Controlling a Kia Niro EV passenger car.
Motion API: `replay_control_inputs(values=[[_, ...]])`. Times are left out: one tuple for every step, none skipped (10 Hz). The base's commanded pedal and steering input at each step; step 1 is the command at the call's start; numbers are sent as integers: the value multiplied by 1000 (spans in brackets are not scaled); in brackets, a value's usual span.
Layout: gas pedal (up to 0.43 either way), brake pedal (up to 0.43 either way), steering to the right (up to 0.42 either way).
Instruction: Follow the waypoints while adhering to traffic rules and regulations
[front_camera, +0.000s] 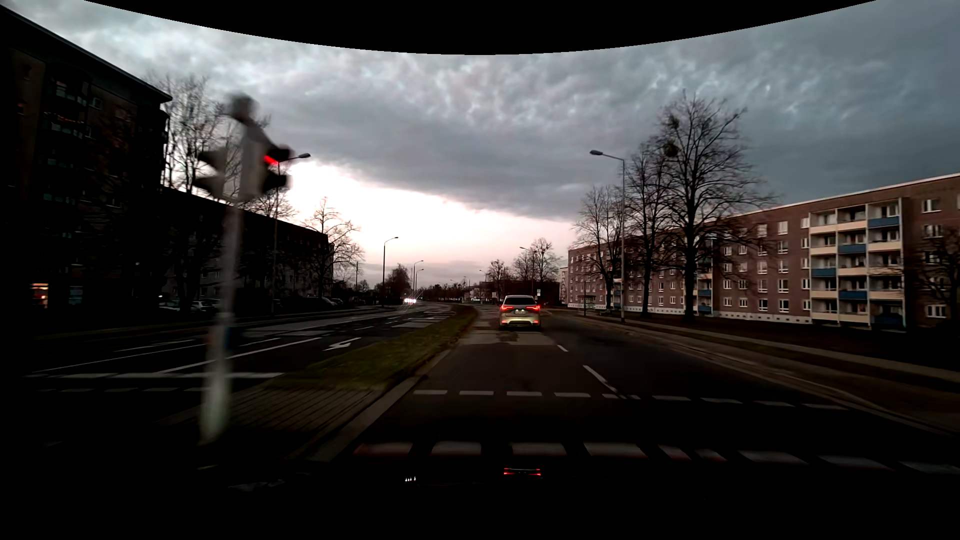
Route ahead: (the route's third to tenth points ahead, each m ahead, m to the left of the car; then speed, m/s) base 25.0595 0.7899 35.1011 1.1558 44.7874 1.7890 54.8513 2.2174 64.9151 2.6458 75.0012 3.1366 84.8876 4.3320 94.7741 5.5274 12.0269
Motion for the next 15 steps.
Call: replay_control_inputs(values=[[177,0,0],[177,0,-1],[169,0,-1],[169,0,-1],[169,0,0],[169,0,0],[169,0,-1],[157,0,-1],[157,0,-1],[157,0,0],[150,0,0],[130,0,-1],[130,0,0],[130,0,-1],[130,0,-1]])
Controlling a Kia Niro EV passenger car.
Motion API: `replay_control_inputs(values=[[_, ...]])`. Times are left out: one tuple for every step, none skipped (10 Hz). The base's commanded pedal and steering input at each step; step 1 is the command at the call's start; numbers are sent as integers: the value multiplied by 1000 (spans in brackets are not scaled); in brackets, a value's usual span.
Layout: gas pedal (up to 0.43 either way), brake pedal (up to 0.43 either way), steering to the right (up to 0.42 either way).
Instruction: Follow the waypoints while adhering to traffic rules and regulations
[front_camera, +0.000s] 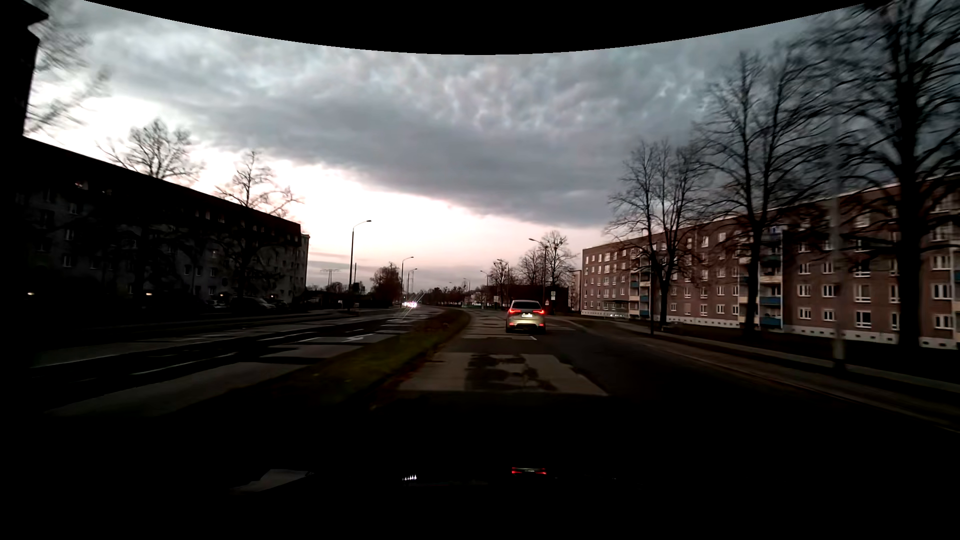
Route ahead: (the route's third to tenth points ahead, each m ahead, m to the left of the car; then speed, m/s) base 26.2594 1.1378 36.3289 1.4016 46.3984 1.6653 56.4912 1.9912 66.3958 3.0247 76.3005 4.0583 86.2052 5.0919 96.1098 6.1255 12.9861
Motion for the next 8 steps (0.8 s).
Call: replay_control_inputs(values=[[118,0,-1],[110,0,0],[110,0,0],[98,0,0],[98,0,1],[98,0,2],[98,0,4],[98,0,6]])
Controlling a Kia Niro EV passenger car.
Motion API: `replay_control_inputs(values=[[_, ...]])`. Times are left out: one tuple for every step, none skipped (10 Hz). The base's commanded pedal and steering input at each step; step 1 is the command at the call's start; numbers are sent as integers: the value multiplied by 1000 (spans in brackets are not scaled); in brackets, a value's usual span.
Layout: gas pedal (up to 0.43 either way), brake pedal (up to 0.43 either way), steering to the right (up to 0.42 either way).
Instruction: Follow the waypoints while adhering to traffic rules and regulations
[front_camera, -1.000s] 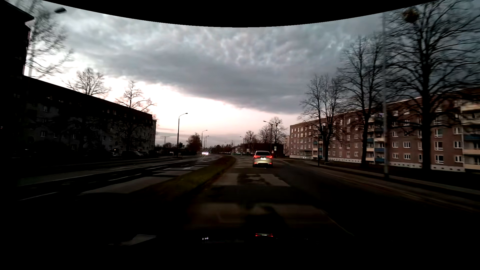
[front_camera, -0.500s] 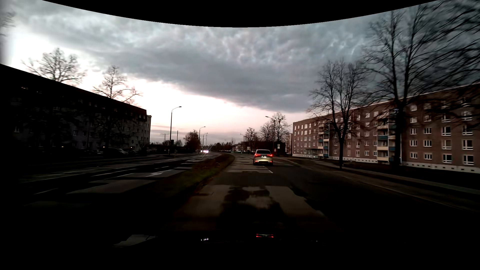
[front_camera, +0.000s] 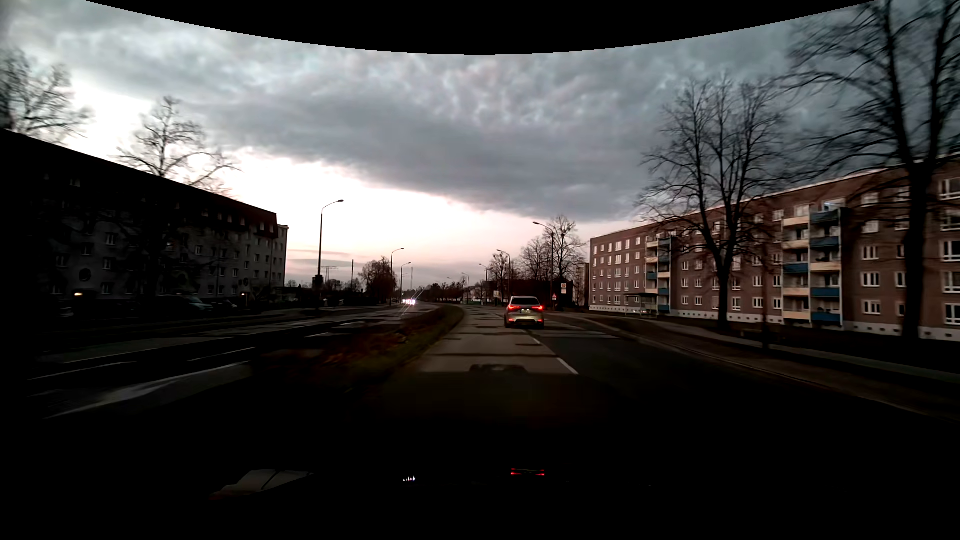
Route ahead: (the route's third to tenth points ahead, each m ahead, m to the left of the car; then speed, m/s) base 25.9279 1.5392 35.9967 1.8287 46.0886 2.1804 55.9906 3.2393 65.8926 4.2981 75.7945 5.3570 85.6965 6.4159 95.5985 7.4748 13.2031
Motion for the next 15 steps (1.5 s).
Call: replay_control_inputs(values=[[98,0,9],[98,0,11],[87,0,12],[87,0,14],[87,0,14],[87,0,14],[87,0,14],[79,0,14],[67,0,12],[67,0,11],[67,0,11],[67,0,9],[47,0,7],[47,0,5],[47,0,3]])
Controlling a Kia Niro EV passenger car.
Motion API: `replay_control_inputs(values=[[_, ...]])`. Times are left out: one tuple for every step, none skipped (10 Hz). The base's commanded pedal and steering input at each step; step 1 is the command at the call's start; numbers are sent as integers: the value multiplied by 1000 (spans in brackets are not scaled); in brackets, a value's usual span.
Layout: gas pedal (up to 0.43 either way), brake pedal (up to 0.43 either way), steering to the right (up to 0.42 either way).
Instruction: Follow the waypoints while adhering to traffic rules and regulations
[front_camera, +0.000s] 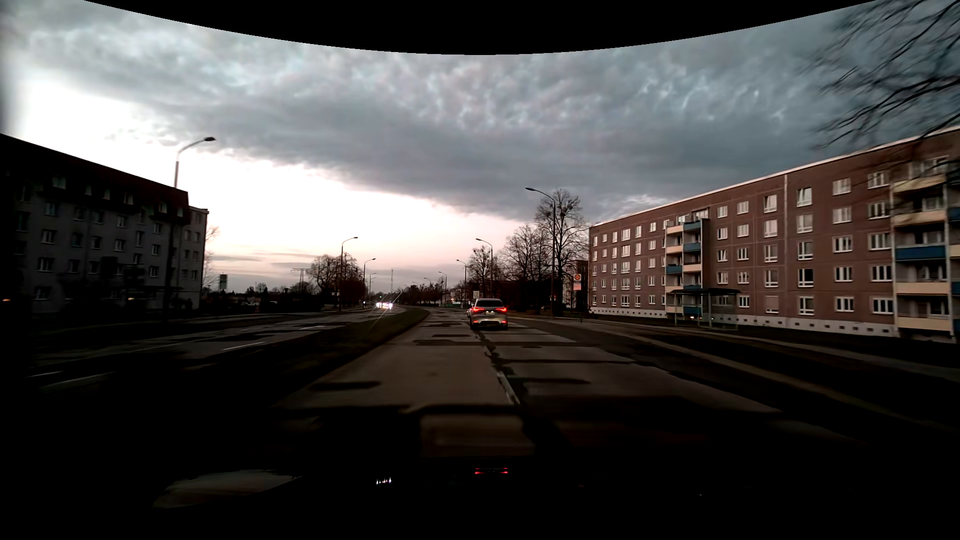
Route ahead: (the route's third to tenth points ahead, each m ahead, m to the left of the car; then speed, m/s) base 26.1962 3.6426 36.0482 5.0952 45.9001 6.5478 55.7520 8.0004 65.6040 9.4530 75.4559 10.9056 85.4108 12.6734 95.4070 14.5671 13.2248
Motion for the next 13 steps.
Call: replay_control_inputs(values=[[47,0,2],[47,0,0],[47,0,-3],[47,0,-6],[47,0,-9],[47,0,-11],[47,0,-12],[47,0,-14],[47,0,-15],[47,0,-16],[47,0,-16],[39,0,-16],[28,0,-17]])
